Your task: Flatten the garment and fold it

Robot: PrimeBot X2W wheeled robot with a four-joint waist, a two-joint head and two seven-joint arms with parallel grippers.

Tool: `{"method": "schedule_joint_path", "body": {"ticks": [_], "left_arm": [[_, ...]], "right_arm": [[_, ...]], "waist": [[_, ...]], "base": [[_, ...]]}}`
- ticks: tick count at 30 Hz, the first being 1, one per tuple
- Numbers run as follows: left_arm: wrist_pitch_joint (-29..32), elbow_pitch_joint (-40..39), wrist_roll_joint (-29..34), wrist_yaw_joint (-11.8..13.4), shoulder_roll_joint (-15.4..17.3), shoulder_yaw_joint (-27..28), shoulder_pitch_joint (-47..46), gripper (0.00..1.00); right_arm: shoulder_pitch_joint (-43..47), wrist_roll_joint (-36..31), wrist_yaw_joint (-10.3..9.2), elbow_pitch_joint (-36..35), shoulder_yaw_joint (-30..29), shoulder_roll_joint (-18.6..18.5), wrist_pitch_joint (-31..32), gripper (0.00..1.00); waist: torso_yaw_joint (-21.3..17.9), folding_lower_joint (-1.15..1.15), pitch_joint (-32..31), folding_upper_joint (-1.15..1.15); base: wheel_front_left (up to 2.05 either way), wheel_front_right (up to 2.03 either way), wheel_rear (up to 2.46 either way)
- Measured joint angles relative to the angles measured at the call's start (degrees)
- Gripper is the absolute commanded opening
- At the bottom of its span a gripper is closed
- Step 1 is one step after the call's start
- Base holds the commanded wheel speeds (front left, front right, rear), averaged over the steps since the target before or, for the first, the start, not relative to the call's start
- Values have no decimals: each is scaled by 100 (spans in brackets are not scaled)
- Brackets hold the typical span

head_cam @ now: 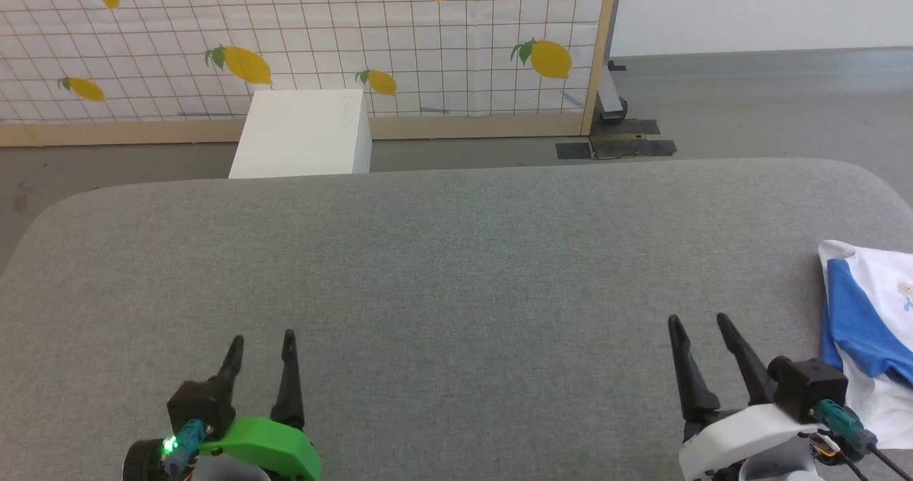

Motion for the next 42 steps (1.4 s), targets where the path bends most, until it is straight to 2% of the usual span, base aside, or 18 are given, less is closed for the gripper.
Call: {"method": "schedule_joint_path", "body": {"ticks": [42], "left_arm": [[400,-375,283,0,-31,44,1,0]], "right_arm": [[0,-287,0,-366,-26,-1,346,0]], "waist": [[15,0,75,0]], "base": [[0,0,0]]}}
